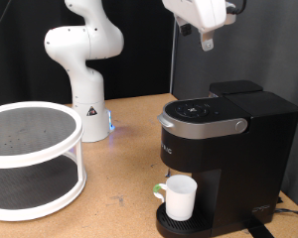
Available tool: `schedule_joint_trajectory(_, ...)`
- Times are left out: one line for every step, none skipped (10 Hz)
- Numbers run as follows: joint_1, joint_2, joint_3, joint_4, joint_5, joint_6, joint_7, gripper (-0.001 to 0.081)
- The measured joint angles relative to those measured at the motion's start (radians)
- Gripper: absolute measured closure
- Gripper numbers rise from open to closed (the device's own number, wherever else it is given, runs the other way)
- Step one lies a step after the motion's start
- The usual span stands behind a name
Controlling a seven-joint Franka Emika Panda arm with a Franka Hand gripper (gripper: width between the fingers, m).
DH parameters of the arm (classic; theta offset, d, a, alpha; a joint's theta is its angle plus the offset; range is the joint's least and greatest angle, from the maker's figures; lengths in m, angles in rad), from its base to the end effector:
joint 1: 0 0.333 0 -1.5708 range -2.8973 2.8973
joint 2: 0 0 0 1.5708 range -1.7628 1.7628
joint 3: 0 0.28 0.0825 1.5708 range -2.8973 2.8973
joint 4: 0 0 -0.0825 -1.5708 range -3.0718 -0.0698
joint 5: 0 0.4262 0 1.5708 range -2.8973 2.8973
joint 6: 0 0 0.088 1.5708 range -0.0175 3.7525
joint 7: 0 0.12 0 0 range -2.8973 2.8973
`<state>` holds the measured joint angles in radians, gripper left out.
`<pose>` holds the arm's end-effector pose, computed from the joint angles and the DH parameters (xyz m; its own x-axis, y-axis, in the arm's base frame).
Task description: Make a cup of coffee with the keurig machine
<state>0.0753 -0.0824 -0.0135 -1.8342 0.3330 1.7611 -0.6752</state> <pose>0.5802 0.0689 0.5096 0.7808 0.5916 0.2009 0.6248 -0.7389 -0.2524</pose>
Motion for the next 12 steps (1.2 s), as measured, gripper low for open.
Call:
schedule_joint_trajectory(0.0, 0.0, 0.004, -0.001, -0.008, 0.02, 0.0, 0.0001)
schedule_joint_trajectory(0.001, -0.001, 0.008, -0.002, -0.012, 0.026, 0.0, 0.0001)
schedule_joint_trajectory(0.002, 0.0, 0.013, -0.002, -0.013, 0.027, 0.0, 0.0001)
schedule_joint_trajectory(0.005, 0.001, 0.018, -0.003, -0.007, 0.014, 0.0, 0.0001)
schedule_joint_trajectory(0.007, 0.003, 0.023, -0.006, 0.005, 0.003, 0.0, 0.0001)
schedule_joint_trajectory(0.008, 0.003, 0.027, -0.012, 0.02, -0.006, 0.0, 0.0001)
schedule_joint_trajectory(0.009, 0.004, 0.028, -0.015, 0.033, -0.017, 0.0, 0.0001)
schedule_joint_trajectory(0.01, 0.004, 0.029, -0.02, 0.038, -0.019, -0.001, 0.0001)
schedule_joint_trajectory(0.012, 0.004, 0.03, -0.025, 0.039, -0.019, -0.001, 0.0001)
schedule_joint_trajectory(0.012, 0.003, 0.032, -0.031, 0.031, -0.012, 0.0, 0.0001)
schedule_joint_trajectory(0.012, 0.001, 0.036, -0.04, 0.023, 0.004, 0.004, 0.0001)
schedule_joint_trajectory(0.012, 0.001, 0.042, -0.053, 0.011, 0.026, 0.007, 0.0001)
